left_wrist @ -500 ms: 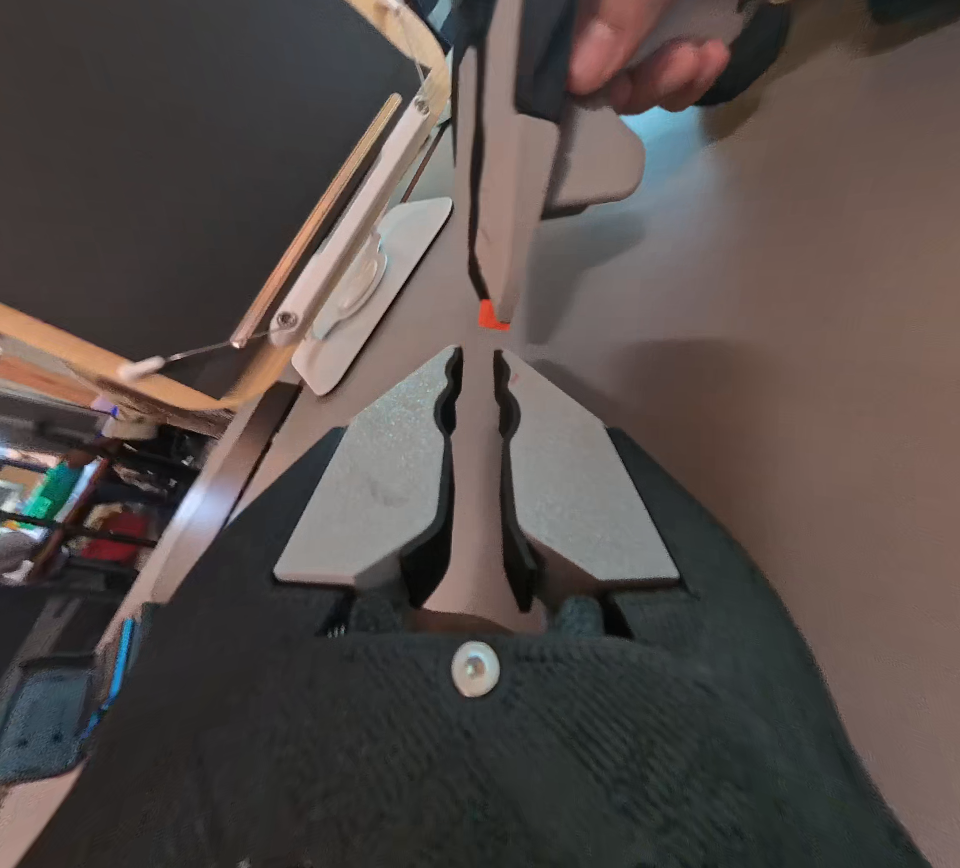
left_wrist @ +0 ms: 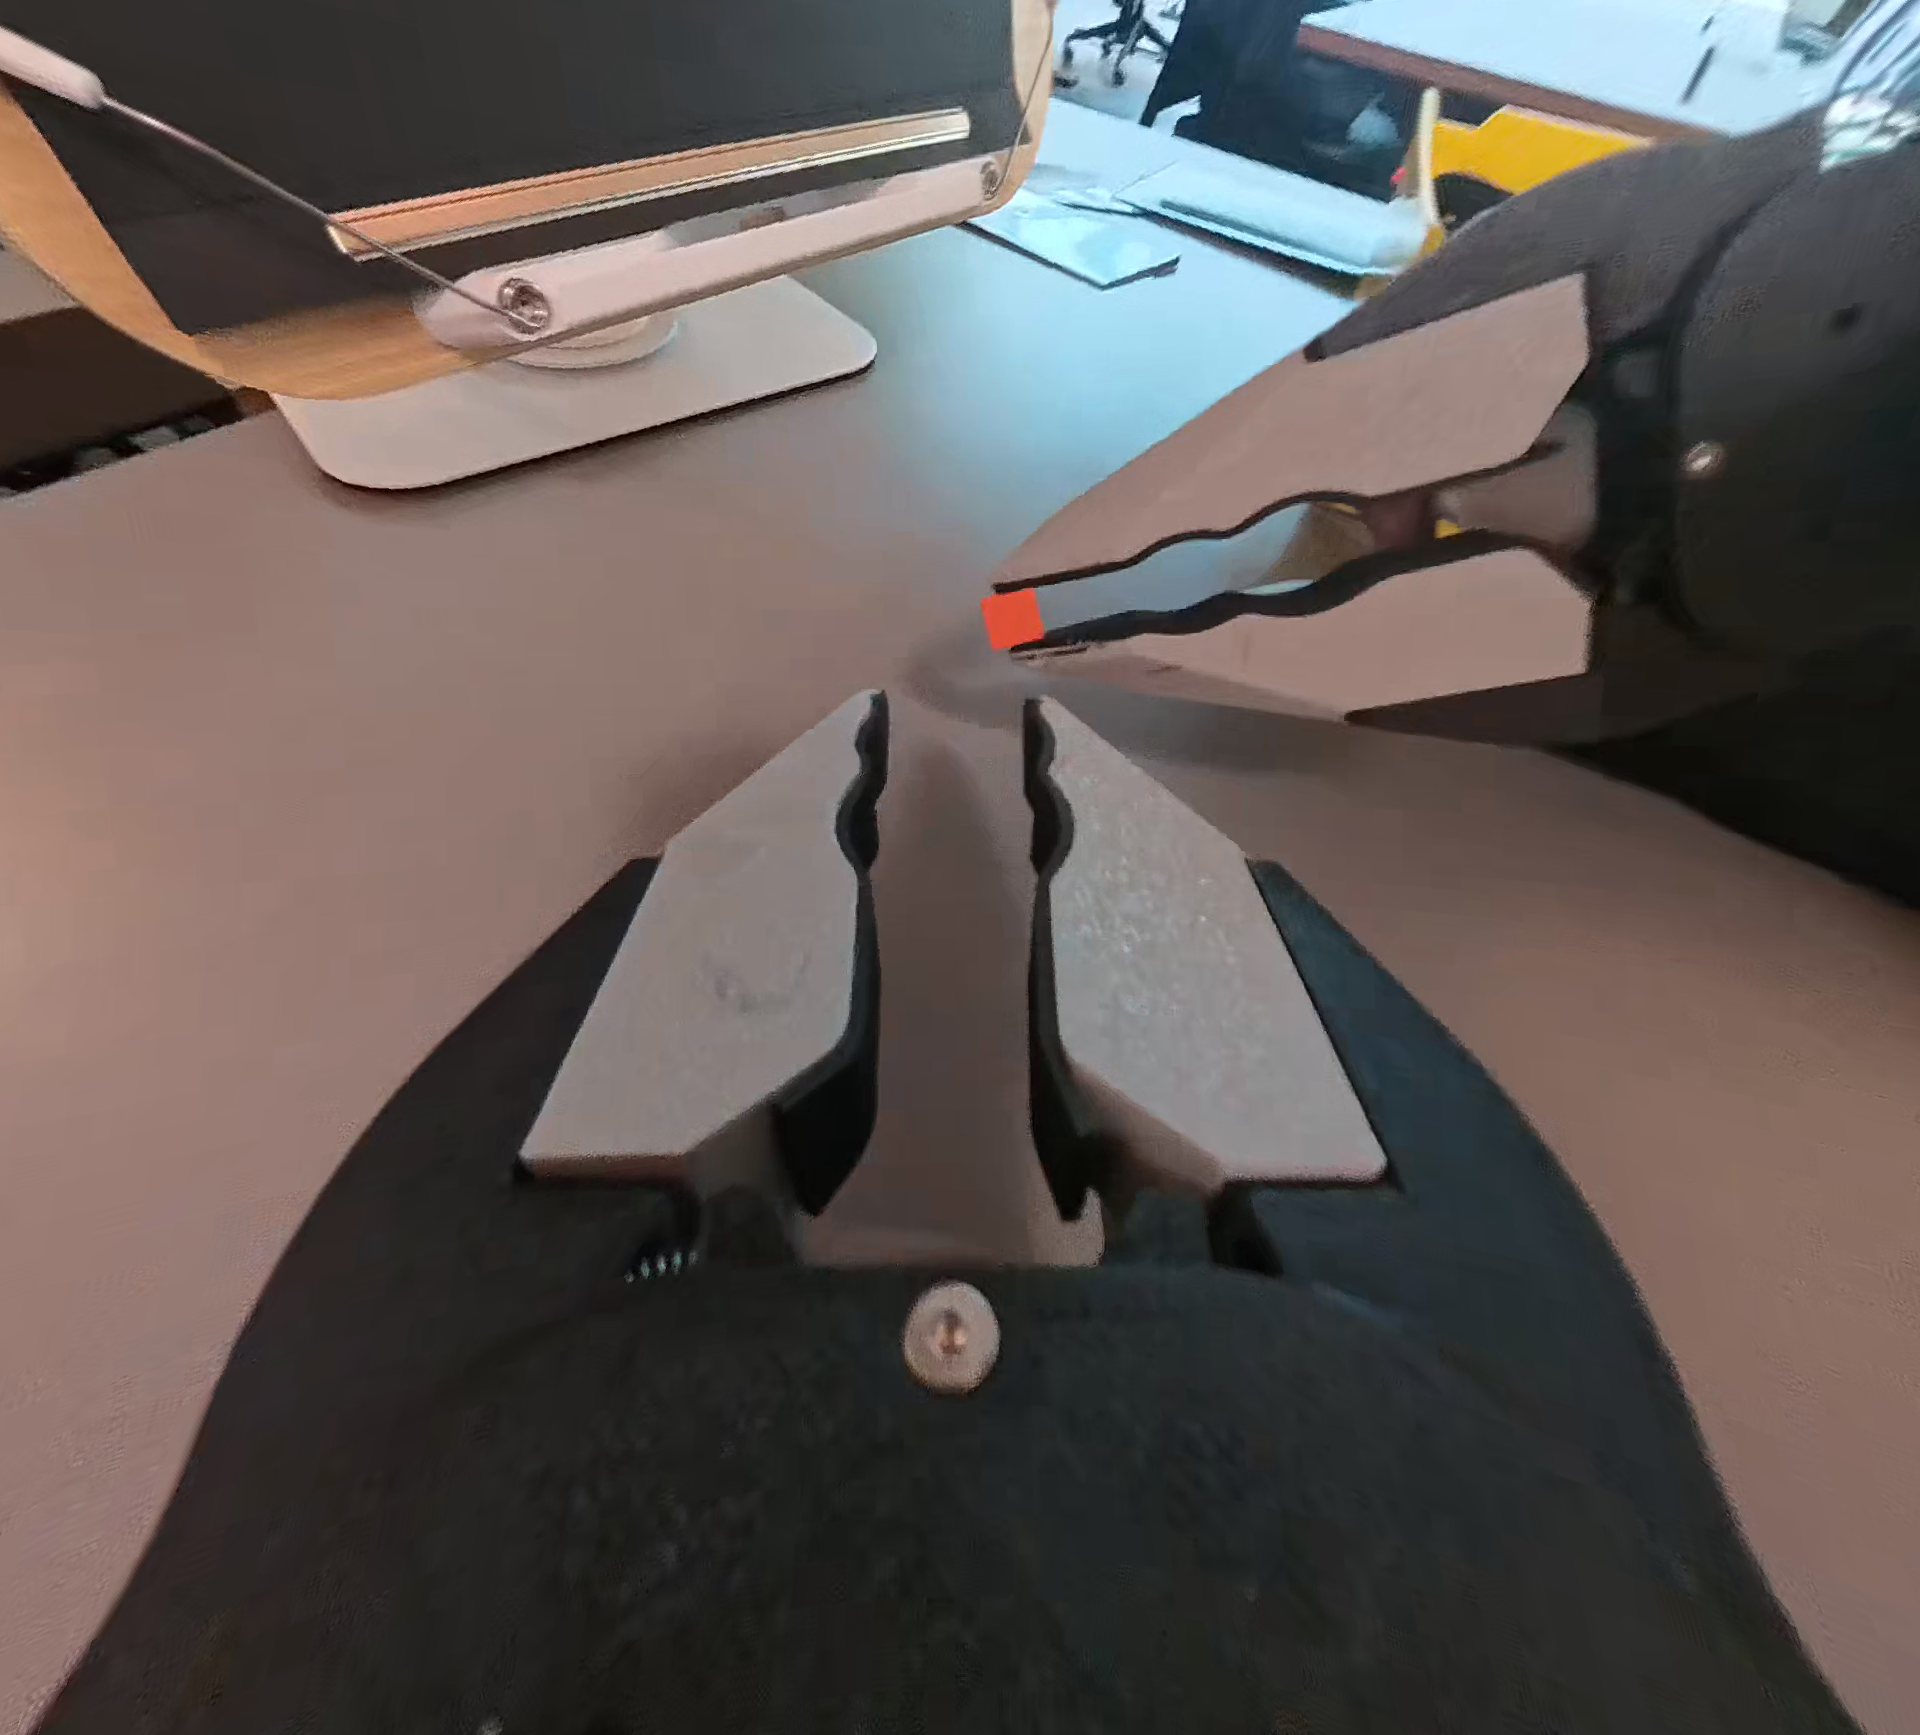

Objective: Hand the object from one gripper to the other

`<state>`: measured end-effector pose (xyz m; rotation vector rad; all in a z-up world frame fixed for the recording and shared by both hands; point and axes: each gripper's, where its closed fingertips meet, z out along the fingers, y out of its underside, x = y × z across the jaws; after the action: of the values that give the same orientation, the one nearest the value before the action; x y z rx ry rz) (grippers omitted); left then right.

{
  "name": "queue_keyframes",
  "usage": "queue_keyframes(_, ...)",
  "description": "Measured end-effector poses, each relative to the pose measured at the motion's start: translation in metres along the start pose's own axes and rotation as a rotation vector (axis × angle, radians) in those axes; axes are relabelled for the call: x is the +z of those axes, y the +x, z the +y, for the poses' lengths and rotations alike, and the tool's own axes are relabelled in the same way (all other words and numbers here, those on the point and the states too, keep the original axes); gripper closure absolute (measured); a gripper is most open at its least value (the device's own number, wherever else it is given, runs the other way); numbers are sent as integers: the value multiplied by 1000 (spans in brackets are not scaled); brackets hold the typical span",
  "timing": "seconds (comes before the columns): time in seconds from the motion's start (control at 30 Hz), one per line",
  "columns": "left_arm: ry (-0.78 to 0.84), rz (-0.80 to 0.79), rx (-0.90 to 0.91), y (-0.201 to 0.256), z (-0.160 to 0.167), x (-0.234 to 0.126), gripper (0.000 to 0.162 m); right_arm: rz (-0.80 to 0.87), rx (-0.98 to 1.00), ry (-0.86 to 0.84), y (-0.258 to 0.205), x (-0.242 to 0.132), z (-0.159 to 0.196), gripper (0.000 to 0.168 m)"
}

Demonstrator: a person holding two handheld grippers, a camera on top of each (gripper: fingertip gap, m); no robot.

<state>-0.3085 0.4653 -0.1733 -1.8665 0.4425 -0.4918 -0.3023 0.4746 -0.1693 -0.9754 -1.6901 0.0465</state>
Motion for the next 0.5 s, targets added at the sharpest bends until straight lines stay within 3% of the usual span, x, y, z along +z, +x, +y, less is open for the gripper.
queue_keyframes(0.2, 16, 17, -2, 5, -3, 1, 137, 34, -105, -3, -4, 1, -5, 162)
queue_keyframes(0.37, 44, 34, -23, 9, -8, -1, 152, 81, -188, -20, -4, 1, -10, 162)
queue_keyframes(0.5, 47, 54, -72, 7, -6, -1, 149, 90, -213, -34, -4, 1, -10, 162)
